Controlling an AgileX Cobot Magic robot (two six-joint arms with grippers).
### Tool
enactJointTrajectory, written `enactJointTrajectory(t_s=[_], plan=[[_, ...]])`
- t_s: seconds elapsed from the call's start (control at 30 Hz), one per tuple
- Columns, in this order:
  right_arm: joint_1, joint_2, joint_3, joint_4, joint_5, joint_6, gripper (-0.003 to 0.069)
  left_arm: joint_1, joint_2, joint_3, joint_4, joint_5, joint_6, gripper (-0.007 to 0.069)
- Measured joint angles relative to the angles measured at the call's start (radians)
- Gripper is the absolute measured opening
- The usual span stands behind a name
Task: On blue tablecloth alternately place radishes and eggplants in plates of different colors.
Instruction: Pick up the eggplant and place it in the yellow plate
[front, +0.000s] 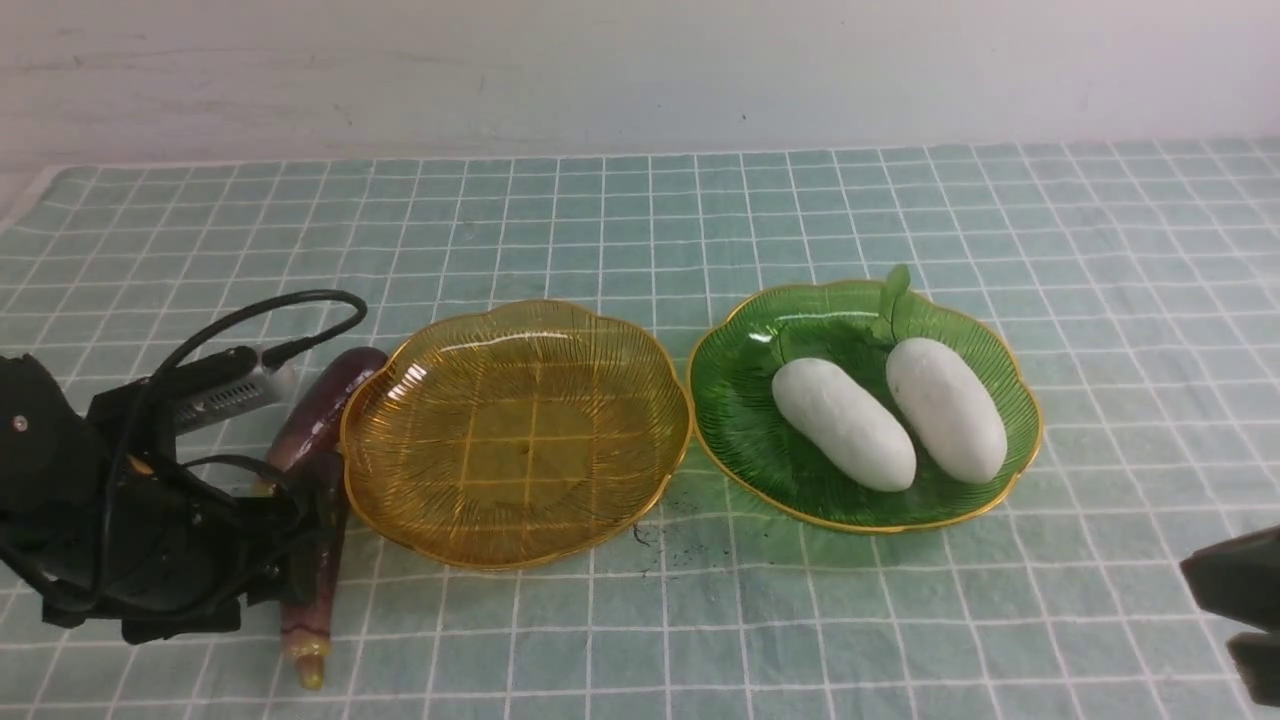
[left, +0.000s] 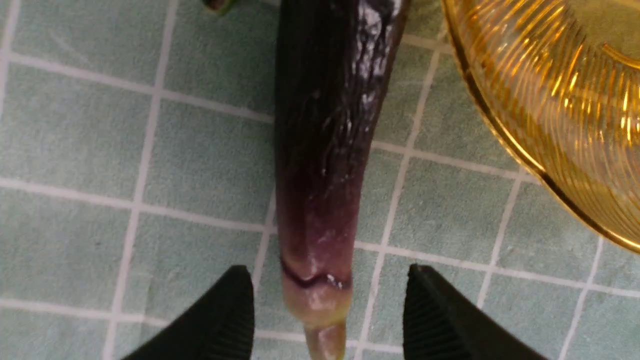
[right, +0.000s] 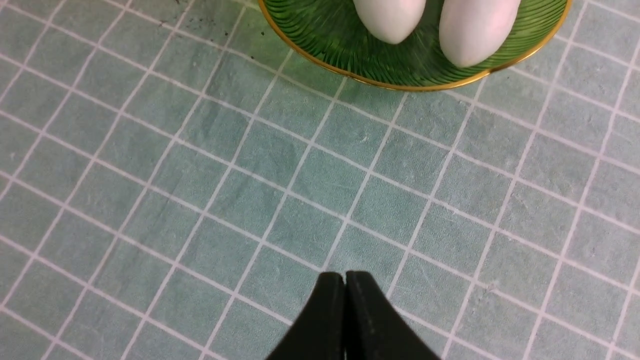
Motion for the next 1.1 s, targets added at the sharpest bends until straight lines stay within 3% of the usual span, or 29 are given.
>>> enactJointTrajectory(t_s=[0.17,0.57,0.73,1.1], plan=[[0.0,0.013,0.013,-0.004,-0.022,0.0,-0.0015,-0.001,0.071,-0.019,-0.039,-0.016,0.062,0.0371],[0.0,0.014,0.031,-0.008,-0.037,0.0,-0.0015,-0.001,0.211,-0.031,-0.041,-0.021,0.069,0.0354],[0.0,0.014,0.031,-0.009,-0.038,0.0,-0.0015,-0.001,0.208,-0.044,0.034,0.057,0.07,0.0225],[0.0,0.014,0.031,-0.01,-0.041,0.0,-0.0015,-0.001,0.06,-0.122,0.283,0.332,-0.007,0.0226]])
